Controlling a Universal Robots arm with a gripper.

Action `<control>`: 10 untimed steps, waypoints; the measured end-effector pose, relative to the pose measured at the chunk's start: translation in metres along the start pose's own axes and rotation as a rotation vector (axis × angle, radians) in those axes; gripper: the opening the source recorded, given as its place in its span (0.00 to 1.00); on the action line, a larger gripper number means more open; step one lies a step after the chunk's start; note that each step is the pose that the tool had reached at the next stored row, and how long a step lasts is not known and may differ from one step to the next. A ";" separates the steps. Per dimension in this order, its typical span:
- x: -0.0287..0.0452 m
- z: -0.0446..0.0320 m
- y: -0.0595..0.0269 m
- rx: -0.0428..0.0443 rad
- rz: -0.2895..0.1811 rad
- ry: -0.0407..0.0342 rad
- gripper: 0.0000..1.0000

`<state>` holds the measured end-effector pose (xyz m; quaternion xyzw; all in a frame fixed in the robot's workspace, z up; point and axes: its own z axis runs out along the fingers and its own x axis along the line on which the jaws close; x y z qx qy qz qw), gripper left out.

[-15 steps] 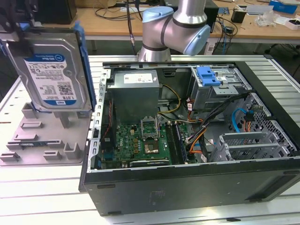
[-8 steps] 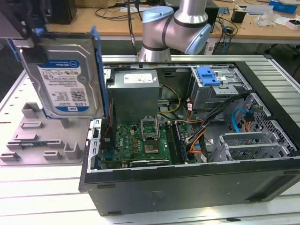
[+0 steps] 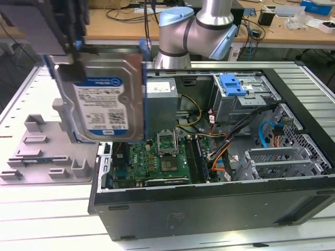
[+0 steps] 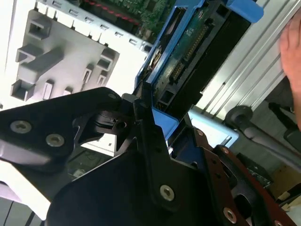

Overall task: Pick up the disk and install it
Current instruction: 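Pick up the disk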

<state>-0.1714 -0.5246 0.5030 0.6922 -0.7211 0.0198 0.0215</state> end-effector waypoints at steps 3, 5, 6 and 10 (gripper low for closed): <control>0.0064 0.0003 -0.0160 0.0000 0.000 -0.0001 0.37; 0.0107 0.0006 -0.0296 0.0000 0.000 -0.0003 0.37; 0.0130 0.0007 -0.0385 -0.0001 0.000 -0.0005 0.37; 0.0199 0.0010 -0.0679 -0.0001 0.000 -0.0015 0.37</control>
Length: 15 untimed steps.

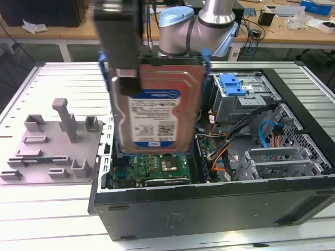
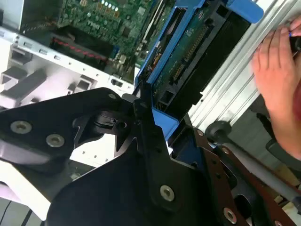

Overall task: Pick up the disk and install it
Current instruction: 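Pick up the disk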

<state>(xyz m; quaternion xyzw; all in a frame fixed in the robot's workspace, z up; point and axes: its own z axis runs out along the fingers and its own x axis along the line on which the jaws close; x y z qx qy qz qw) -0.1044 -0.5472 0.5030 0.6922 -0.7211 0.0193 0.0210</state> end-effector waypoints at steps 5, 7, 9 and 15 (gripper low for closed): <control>0.0076 0.0004 -0.0468 -0.0002 0.000 -0.0036 0.37; 0.0086 0.0004 -0.0564 -0.0002 0.000 -0.0045 0.37; 0.0089 0.0004 -0.0595 -0.0002 0.000 -0.0047 0.37; 0.0090 0.0004 -0.0596 -0.0002 0.000 -0.0046 0.37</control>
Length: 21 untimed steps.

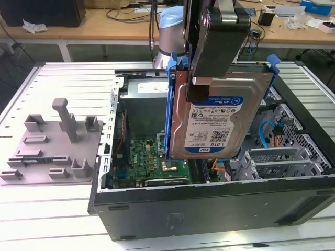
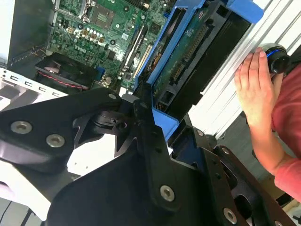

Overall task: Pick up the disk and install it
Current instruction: 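Pick up the disk, then insert the disk into the insertion slot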

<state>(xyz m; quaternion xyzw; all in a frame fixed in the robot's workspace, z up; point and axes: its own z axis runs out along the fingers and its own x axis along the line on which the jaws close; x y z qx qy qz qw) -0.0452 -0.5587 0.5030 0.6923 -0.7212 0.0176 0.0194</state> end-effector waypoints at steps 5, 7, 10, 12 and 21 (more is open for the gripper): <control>0.0000 0.0000 -0.0002 0.0000 0.000 0.0000 0.37; 0.0000 0.0000 -0.0003 0.0000 0.000 0.0000 0.37; 0.0000 0.0000 -0.0004 0.0000 0.000 -0.0001 0.37; 0.0000 0.0000 -0.0004 0.0000 0.000 0.0000 0.37; -0.0026 0.0000 -0.0004 0.0000 -0.001 -0.0007 0.37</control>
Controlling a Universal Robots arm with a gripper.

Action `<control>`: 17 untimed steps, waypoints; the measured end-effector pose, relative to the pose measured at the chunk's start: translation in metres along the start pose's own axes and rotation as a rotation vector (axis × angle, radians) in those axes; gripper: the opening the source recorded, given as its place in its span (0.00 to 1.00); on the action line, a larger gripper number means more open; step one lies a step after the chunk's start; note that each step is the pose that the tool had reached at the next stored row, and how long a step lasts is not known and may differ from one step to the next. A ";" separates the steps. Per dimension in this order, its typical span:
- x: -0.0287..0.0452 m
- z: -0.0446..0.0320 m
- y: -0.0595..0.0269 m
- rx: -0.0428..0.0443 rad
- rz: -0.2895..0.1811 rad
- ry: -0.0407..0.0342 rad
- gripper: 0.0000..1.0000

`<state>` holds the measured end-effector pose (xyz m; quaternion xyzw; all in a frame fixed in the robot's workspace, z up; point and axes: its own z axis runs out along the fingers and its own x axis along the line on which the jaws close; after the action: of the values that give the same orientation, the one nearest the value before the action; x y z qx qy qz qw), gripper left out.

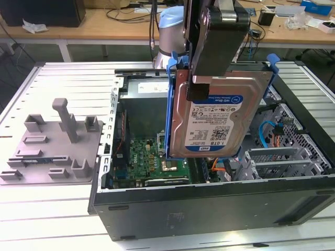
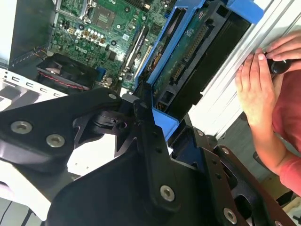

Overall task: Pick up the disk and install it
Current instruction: 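Insert the disk into the insertion slot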

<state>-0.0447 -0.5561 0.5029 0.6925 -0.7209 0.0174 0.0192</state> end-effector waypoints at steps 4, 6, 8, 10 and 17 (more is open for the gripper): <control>-0.0001 0.0002 0.0000 -0.0003 -0.008 -0.0158 0.37; -0.0001 0.0003 0.0001 -0.0005 -0.014 -0.0290 0.37; -0.0001 0.0005 -0.0005 -0.0004 -0.022 -0.0362 0.37; -0.0002 0.0006 -0.0024 -0.0003 -0.038 -0.0486 0.37; -0.0010 0.0012 -0.0210 0.0002 -0.071 -0.0714 0.37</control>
<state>-0.0236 -0.5560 0.5016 0.7179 -0.6961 -0.0080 -0.0061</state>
